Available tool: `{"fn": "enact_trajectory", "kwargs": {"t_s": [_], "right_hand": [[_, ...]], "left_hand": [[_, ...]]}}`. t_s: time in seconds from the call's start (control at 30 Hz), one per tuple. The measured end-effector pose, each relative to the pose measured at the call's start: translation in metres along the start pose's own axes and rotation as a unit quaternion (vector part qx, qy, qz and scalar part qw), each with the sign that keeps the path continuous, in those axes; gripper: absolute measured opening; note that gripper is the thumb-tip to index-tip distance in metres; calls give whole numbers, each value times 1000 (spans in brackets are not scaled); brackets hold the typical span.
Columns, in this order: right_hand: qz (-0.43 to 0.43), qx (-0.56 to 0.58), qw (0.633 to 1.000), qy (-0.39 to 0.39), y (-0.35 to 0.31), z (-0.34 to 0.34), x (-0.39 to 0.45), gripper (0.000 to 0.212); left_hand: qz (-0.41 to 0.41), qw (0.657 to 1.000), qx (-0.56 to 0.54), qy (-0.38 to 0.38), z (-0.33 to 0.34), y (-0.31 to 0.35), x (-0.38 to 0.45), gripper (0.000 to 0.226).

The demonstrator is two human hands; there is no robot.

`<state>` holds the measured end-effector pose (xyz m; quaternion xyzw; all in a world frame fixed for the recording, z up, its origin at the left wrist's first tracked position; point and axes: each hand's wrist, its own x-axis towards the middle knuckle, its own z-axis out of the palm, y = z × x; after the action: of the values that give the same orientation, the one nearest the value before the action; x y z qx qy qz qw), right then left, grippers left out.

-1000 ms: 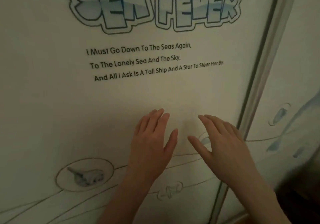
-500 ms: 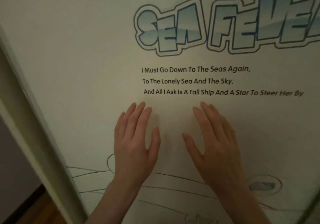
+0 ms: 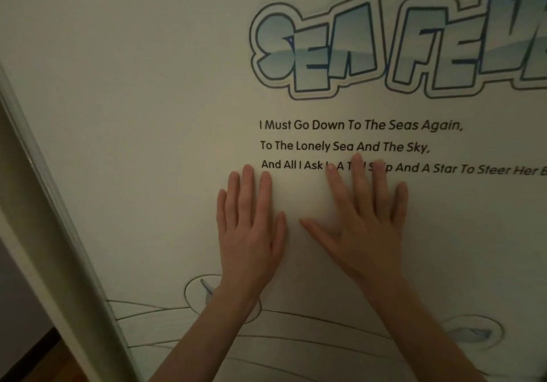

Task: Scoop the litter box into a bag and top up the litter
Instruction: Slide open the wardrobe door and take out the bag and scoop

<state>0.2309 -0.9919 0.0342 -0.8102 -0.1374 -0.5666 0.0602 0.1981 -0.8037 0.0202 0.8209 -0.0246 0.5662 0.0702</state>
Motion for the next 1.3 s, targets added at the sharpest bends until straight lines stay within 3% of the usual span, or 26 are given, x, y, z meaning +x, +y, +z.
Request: {"fn": "enact_trajectory", "kwargs": {"t_s": [0.5, 0.8, 1.3], "right_hand": [[-7, -25, 999, 37, 32, 9, -4, 94], [-14, -41, 999, 27, 81, 2, -10, 94], [-9, -49, 999, 1, 180, -25, -23, 92]], "left_hand": [[42, 999, -13, -18, 11, 8, -3, 69], [20, 1000, 9, -8, 15, 19, -5, 70], [20, 1000, 8, 1, 44, 106, -7, 73]]}}
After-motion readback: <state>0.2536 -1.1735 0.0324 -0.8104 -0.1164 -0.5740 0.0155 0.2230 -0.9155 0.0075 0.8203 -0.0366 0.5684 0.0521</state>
